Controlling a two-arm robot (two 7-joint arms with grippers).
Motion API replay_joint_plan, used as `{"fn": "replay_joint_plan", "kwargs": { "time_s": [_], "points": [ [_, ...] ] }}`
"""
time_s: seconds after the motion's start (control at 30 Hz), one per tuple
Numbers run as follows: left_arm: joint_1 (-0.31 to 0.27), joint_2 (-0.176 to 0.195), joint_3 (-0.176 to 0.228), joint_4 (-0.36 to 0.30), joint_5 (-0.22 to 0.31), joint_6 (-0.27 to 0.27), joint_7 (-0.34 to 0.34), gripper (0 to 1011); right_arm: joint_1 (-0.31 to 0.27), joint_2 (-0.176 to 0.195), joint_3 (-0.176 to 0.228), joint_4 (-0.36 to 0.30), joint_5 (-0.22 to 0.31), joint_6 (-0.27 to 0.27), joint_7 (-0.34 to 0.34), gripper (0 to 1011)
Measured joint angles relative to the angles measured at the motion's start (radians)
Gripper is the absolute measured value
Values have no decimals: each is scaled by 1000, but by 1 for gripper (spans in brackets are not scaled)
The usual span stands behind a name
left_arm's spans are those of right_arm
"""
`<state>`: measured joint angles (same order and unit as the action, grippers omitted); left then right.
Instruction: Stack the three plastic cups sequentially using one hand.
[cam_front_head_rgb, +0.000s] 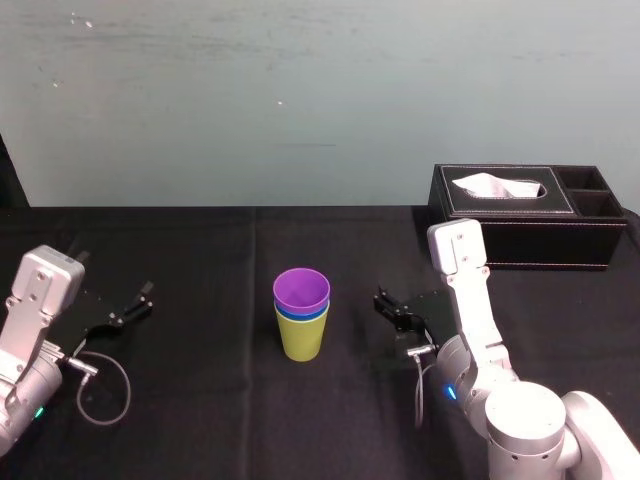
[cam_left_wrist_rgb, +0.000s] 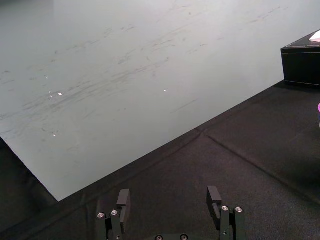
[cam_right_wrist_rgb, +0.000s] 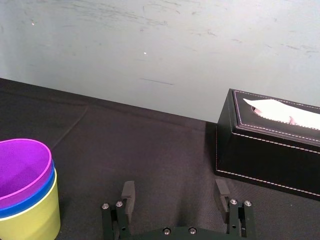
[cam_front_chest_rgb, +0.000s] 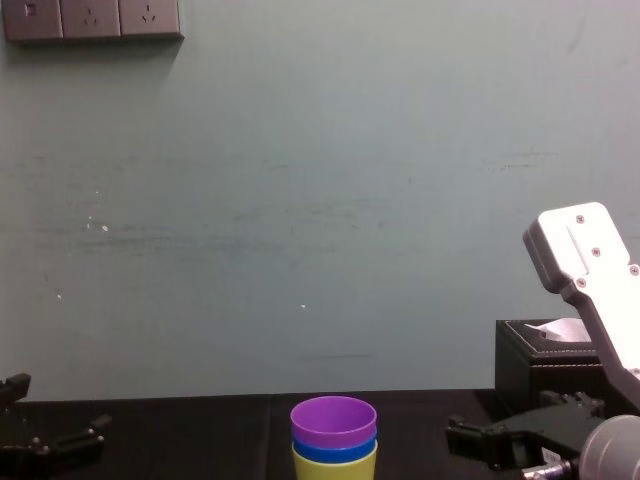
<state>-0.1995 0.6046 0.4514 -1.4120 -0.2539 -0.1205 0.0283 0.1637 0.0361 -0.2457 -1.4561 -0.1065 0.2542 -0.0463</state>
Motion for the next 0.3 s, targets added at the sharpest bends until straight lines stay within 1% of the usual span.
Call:
{"fn": "replay_joint_plan", "kwargs": {
  "time_s": [0.3],
  "points": [
    [0, 0, 0, 0, 0, 0, 0, 1000, 0, 0, 0, 0, 0, 0, 0, 1003]
  ]
}}
